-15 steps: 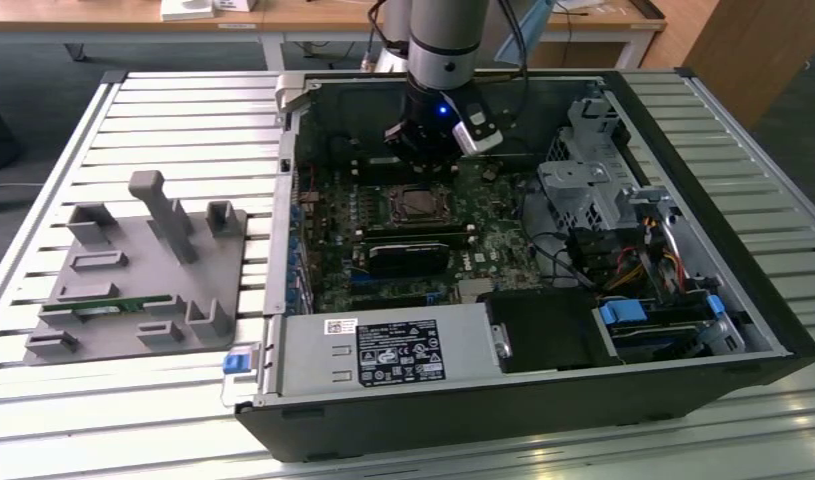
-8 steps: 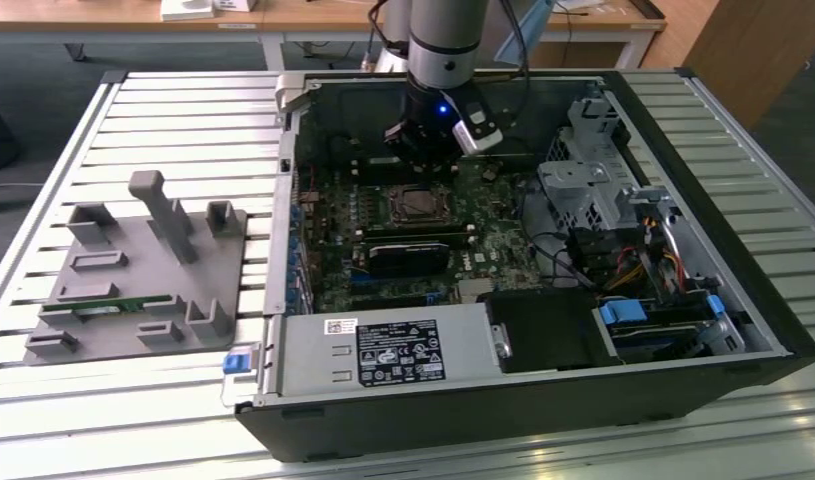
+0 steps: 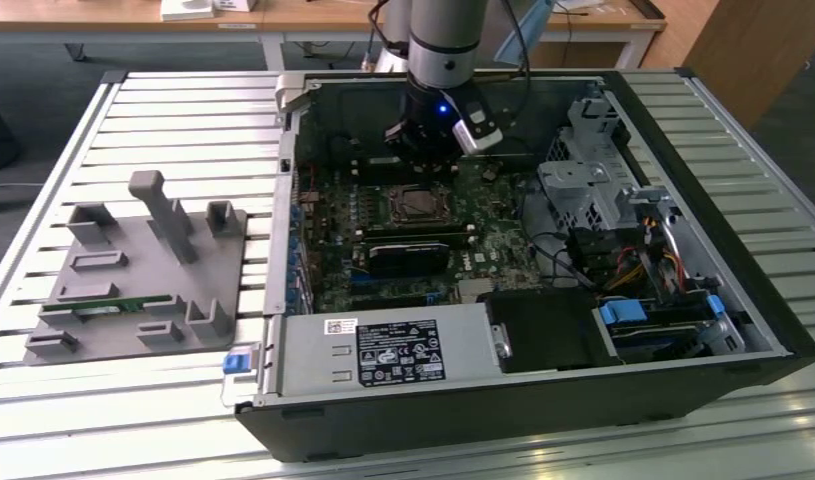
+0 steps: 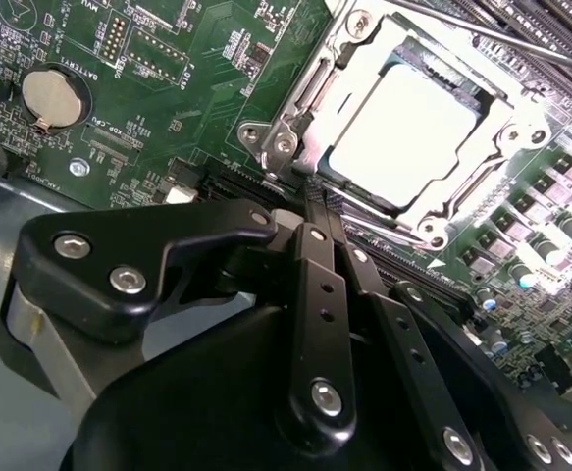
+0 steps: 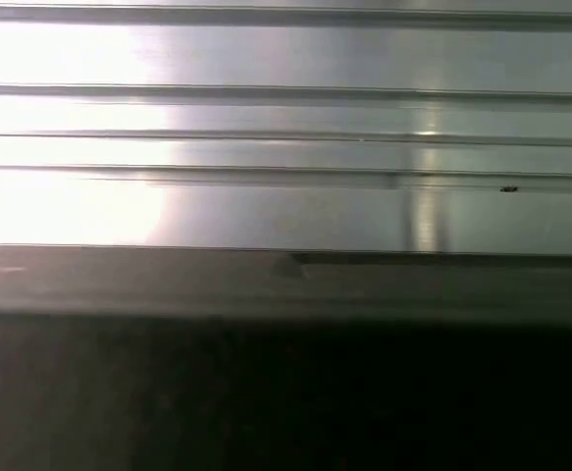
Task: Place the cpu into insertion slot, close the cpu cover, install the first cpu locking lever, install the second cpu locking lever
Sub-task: 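Install the first cpu locking lever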
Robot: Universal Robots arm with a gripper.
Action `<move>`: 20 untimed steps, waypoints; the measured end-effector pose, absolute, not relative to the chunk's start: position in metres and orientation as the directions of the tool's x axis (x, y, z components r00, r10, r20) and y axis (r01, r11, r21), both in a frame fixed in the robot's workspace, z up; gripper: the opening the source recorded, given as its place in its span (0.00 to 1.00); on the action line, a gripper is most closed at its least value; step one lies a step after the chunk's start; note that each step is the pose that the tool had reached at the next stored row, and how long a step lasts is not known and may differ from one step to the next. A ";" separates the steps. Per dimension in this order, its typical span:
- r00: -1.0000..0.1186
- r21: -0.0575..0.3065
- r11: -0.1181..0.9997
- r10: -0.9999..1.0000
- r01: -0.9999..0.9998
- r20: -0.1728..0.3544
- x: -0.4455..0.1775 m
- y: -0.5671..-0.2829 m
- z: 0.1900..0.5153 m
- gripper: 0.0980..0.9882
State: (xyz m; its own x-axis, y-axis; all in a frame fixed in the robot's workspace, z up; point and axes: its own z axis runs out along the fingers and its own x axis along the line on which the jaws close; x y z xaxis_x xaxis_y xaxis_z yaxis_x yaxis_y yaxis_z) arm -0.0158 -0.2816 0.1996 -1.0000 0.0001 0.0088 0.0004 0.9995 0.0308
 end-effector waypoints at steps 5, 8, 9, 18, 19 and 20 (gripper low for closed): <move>-1.000 0.031 1.000 0.000 0.000 0.009 -0.016 -0.282 0.201 0.01; -1.000 0.022 1.000 0.000 0.001 0.009 -0.016 -0.282 0.201 0.01; -1.000 0.018 1.000 0.000 0.000 0.009 -0.016 -0.282 0.201 0.01; -1.000 -0.007 1.000 0.000 0.000 0.009 -0.016 -0.281 0.198 0.01; -1.000 -0.007 1.000 0.000 0.000 0.009 -0.016 -0.281 0.198 0.01; -1.000 -0.006 1.000 0.000 0.000 0.009 -0.016 -0.281 0.197 0.01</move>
State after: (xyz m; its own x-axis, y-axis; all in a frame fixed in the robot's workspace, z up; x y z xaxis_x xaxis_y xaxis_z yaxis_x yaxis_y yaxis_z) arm -0.0158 -0.2814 0.1974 -1.0000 0.0003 0.0088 0.0002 1.0000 -0.0055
